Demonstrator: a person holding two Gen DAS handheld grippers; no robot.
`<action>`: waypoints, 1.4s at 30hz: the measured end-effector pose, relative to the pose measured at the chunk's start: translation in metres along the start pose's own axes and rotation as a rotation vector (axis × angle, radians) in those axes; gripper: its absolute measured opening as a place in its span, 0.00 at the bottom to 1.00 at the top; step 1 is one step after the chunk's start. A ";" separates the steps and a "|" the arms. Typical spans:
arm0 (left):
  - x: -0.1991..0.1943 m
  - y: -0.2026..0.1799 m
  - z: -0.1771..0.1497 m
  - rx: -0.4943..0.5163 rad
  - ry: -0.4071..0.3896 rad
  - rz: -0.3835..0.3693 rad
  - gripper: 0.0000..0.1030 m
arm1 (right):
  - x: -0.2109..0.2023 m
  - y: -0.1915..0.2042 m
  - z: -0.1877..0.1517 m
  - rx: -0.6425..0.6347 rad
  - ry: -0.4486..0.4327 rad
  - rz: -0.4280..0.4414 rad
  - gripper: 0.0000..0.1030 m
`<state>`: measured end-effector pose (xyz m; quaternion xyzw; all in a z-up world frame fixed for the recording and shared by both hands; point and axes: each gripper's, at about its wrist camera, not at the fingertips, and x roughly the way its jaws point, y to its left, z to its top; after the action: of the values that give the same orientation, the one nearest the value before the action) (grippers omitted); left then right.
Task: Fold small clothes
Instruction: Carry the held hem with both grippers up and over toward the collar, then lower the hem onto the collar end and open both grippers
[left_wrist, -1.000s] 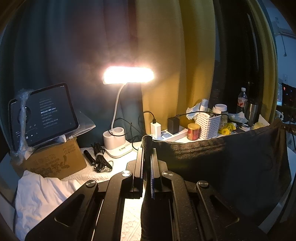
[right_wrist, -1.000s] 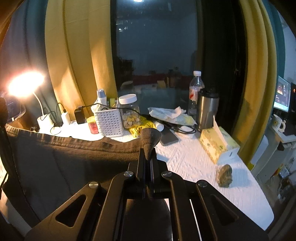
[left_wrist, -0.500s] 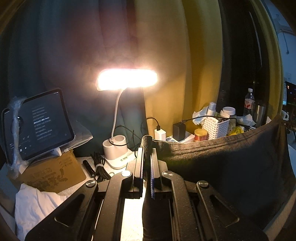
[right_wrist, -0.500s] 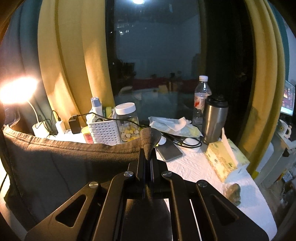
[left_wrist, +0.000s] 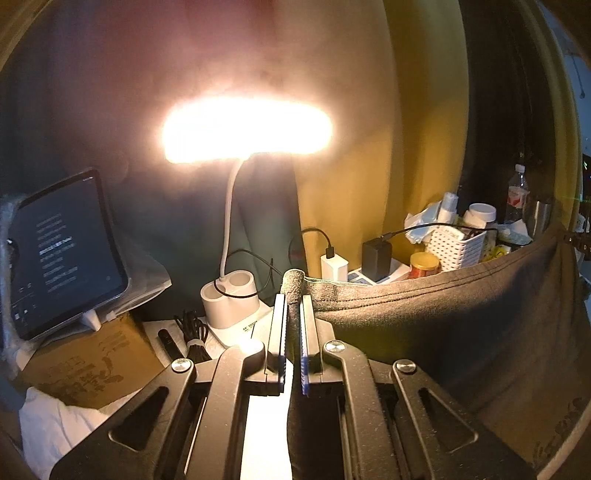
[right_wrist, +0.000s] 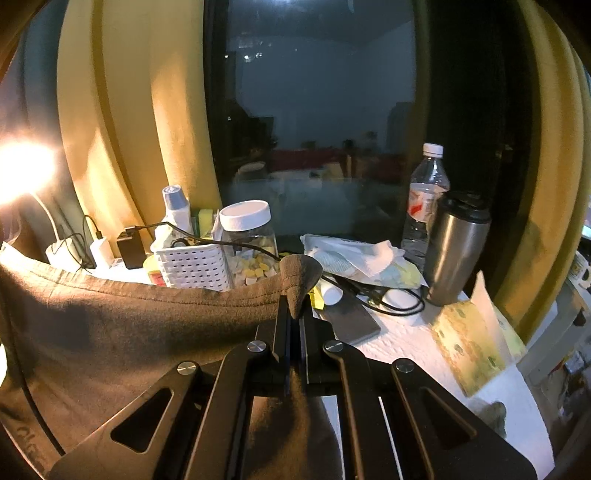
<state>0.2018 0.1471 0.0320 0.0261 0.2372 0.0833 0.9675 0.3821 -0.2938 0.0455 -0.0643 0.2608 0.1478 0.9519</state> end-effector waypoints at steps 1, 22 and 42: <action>0.005 0.001 0.001 0.001 0.004 0.002 0.04 | 0.005 0.001 0.001 -0.002 0.002 -0.002 0.04; 0.099 0.005 -0.021 0.026 0.129 -0.004 0.04 | 0.111 0.018 -0.016 -0.069 0.134 -0.046 0.04; 0.156 0.010 -0.052 0.028 0.326 0.018 0.05 | 0.151 0.002 -0.039 -0.054 0.277 -0.151 0.40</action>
<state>0.3120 0.1850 -0.0840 0.0279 0.3921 0.0917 0.9149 0.4869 -0.2621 -0.0655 -0.1292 0.3799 0.0725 0.9131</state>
